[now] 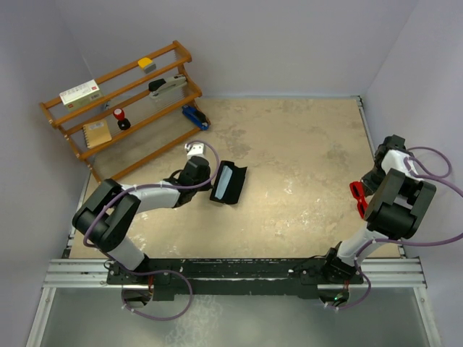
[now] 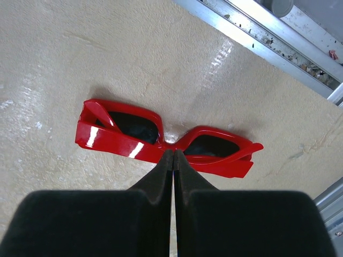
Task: Organize the sunglasses
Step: Adjust the sunglasses at the center of the board, then pick up the sunglasses from the center of the board.
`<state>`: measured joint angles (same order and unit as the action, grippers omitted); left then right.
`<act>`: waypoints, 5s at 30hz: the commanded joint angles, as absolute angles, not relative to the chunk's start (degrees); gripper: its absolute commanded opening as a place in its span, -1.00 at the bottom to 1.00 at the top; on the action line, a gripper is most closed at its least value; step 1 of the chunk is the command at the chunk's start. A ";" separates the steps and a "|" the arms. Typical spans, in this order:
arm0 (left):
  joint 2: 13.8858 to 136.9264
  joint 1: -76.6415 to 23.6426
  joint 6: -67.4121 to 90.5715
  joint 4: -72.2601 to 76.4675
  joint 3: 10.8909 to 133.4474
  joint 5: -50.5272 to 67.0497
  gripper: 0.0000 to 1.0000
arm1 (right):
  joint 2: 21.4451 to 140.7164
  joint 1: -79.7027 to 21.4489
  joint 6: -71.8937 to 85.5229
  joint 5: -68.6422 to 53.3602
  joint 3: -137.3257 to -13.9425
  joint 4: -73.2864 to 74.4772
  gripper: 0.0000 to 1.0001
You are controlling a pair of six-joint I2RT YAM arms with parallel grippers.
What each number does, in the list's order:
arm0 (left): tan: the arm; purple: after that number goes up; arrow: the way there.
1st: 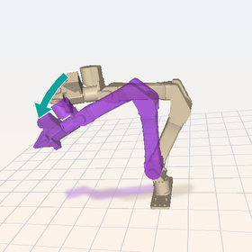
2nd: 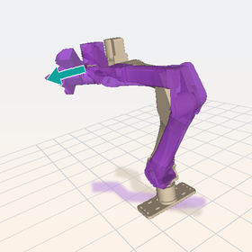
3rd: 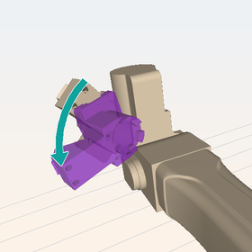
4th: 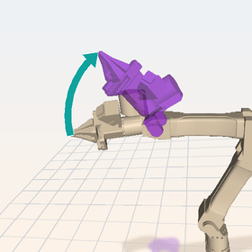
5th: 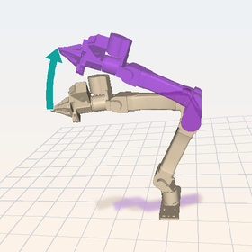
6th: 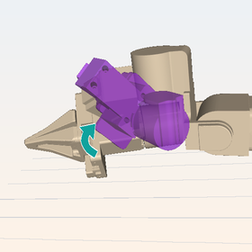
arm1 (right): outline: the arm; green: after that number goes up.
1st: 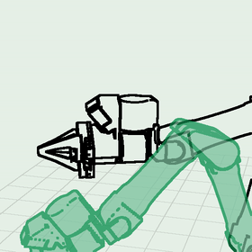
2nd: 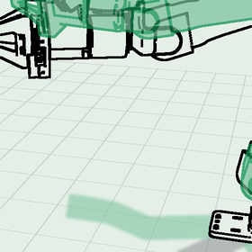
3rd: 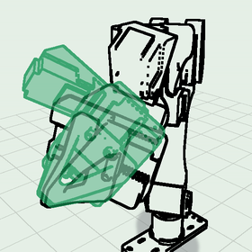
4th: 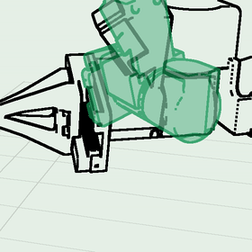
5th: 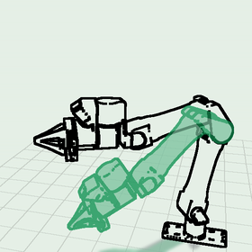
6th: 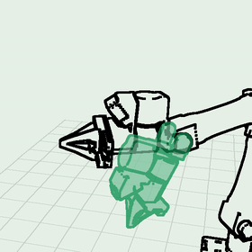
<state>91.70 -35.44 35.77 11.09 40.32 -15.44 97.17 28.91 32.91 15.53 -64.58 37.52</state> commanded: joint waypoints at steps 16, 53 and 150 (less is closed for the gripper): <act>90.40 -35.77 34.98 13.18 39.73 -16.39 -0.92 | 100.11 29.18 33.97 17.83 -67.53 39.59 -1.00; 87.34 -35.77 36.01 12.57 38.76 -16.52 -0.91 | 93.22 10.93 28.22 13.34 -66.81 34.76 -1.00; 86.82 -35.86 35.40 9.32 39.63 -16.88 -0.89 | 98.25 31.02 38.09 9.49 -62.49 36.67 -0.68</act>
<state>87.20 -35.70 35.81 7.97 38.30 -16.08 98.74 30.52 37.58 10.26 -61.36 36.49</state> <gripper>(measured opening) 0.053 0.220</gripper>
